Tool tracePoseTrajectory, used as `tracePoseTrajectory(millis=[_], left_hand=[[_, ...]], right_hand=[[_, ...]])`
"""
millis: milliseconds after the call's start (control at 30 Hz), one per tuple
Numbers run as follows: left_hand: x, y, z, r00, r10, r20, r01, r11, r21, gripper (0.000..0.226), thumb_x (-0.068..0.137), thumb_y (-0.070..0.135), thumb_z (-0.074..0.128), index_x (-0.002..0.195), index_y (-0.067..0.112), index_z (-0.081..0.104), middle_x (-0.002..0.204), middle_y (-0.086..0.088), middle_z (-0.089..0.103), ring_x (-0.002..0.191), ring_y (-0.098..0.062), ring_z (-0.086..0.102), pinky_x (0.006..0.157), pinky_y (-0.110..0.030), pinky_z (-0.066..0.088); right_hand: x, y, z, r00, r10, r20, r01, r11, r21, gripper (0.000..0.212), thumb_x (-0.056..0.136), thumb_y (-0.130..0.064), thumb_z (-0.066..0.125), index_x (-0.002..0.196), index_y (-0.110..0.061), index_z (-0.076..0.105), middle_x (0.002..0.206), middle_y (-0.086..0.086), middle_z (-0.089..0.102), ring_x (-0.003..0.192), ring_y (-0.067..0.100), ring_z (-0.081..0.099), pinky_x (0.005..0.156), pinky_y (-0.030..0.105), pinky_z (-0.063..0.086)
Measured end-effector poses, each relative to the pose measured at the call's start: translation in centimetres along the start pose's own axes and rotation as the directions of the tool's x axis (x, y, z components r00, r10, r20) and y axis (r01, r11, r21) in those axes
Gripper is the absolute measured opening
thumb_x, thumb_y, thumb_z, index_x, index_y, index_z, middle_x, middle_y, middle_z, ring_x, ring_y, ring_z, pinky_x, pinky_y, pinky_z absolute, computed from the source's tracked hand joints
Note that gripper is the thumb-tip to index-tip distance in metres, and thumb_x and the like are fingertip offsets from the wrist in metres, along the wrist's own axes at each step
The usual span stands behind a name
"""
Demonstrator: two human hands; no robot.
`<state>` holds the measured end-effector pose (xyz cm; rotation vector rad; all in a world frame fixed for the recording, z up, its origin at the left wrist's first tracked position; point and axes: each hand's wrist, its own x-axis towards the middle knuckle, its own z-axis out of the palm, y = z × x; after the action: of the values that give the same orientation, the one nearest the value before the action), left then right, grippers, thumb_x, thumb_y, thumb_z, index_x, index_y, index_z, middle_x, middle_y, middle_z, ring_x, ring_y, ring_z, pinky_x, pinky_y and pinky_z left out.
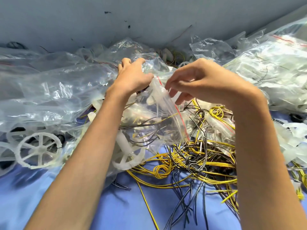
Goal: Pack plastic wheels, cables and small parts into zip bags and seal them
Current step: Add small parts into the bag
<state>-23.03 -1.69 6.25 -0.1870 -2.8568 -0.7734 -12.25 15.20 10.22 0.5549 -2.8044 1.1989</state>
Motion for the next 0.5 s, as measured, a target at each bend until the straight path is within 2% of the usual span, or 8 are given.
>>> tracePoseTrajectory(millis=[67, 133, 200, 233, 267, 367, 433, 500], left_hand=[[1.3, -0.5, 0.9, 0.992, -0.016, 0.121, 0.005, 0.996, 0.091, 0.052, 0.088, 0.019, 0.049, 0.140, 0.020, 0.042, 0.142, -0.024, 0.035, 0.129, -0.039, 0.038, 0.108, -0.043, 0.034], [1.7, -1.3, 2.0, 0.974, 0.000, 0.226, -0.036, 0.987, 0.155, 0.041, 0.088, 0.007, 0.043, 0.127, 0.013, 0.056, 0.132, -0.022, 0.051, 0.120, -0.036, 0.050, 0.098, -0.036, 0.042], [1.5, -2.0, 3.1, 0.956, -0.019, 0.292, -0.033, 0.984, 0.174, 0.020, 0.090, 0.012, 0.047, 0.101, 0.009, 0.064, 0.116, -0.018, 0.063, 0.107, -0.033, 0.058, 0.085, -0.032, 0.044], [1.4, -2.3, 3.5, 0.950, -0.037, 0.311, -0.020, 0.984, 0.177, 0.016, 0.091, 0.015, 0.048, 0.096, 0.010, 0.063, 0.114, -0.017, 0.064, 0.105, -0.032, 0.059, 0.084, -0.033, 0.045], [1.5, -2.5, 3.8, 0.948, -0.049, 0.315, -0.010, 0.983, 0.182, 0.018, 0.092, 0.018, 0.048, 0.100, 0.010, 0.062, 0.117, -0.017, 0.062, 0.107, -0.033, 0.058, 0.088, -0.034, 0.045], [2.1, -2.7, 3.6, 0.983, -0.102, 0.153, 0.069, 0.976, 0.206, 0.034, 0.087, 0.010, 0.046, 0.121, 0.008, 0.050, 0.138, -0.022, 0.034, 0.129, -0.038, 0.034, 0.105, -0.048, 0.034], [2.3, -2.6, 3.1, 0.993, -0.114, 0.038, 0.103, 0.971, 0.214, 0.034, 0.082, 0.007, 0.048, 0.116, 0.009, 0.048, 0.146, -0.020, 0.014, 0.138, -0.038, 0.010, 0.107, -0.055, 0.025], [2.6, -3.1, 2.9, 0.991, -0.131, -0.009, 0.130, 0.973, 0.189, 0.027, 0.085, 0.016, 0.057, 0.110, 0.014, 0.048, 0.155, -0.018, -0.009, 0.143, -0.038, -0.012, 0.110, -0.059, 0.018]], right_hand=[[-0.1, -0.2, 0.2, 1.000, -0.005, 0.010, 0.005, 1.000, -0.022, 0.017, 0.092, -0.015, 0.056, 0.086, -0.016, 0.073, 0.080, -0.001, 0.074, 0.067, 0.008, 0.071, 0.072, 0.029, 0.059], [-0.1, -0.4, 0.4, 1.000, -0.006, 0.017, 0.007, 0.999, -0.040, 0.016, 0.092, -0.019, 0.057, 0.087, -0.017, 0.072, 0.080, -0.003, 0.074, 0.068, 0.005, 0.071, 0.072, 0.028, 0.058], [-0.1, -0.6, 0.5, 1.000, -0.005, 0.016, 0.006, 0.999, -0.048, 0.016, 0.091, -0.020, 0.057, 0.089, -0.016, 0.073, 0.079, -0.003, 0.074, 0.067, 0.004, 0.070, 0.071, 0.025, 0.057], [-0.1, -0.6, 0.5, 1.000, -0.005, 0.014, 0.006, 0.999, -0.050, 0.016, 0.091, -0.020, 0.057, 0.089, -0.017, 0.073, 0.079, -0.003, 0.074, 0.067, 0.003, 0.070, 0.070, 0.024, 0.056], [-0.1, -0.6, 0.5, 1.000, -0.005, 0.012, 0.005, 0.999, -0.053, 0.016, 0.091, -0.020, 0.057, 0.090, -0.017, 0.073, 0.079, -0.003, 0.074, 0.067, 0.003, 0.070, 0.070, 0.023, 0.056], [-0.1, -0.7, 0.6, 1.000, -0.006, 0.008, 0.006, 0.998, -0.066, 0.016, 0.091, -0.022, 0.058, 0.091, -0.017, 0.073, 0.078, -0.004, 0.074, 0.068, 0.003, 0.070, 0.071, 0.023, 0.056], [-0.1, -0.8, 0.6, 1.000, -0.005, 0.010, 0.005, 0.997, -0.074, 0.016, 0.092, -0.023, 0.058, 0.091, -0.017, 0.072, 0.078, -0.003, 0.074, 0.068, 0.003, 0.070, 0.074, 0.028, 0.057], [-0.2, -0.8, 0.6, 1.000, -0.004, 0.010, 0.004, 0.997, -0.080, 0.016, 0.092, -0.025, 0.058, 0.092, -0.018, 0.072, 0.078, -0.004, 0.074, 0.068, 0.003, 0.070, 0.077, 0.034, 0.057]])
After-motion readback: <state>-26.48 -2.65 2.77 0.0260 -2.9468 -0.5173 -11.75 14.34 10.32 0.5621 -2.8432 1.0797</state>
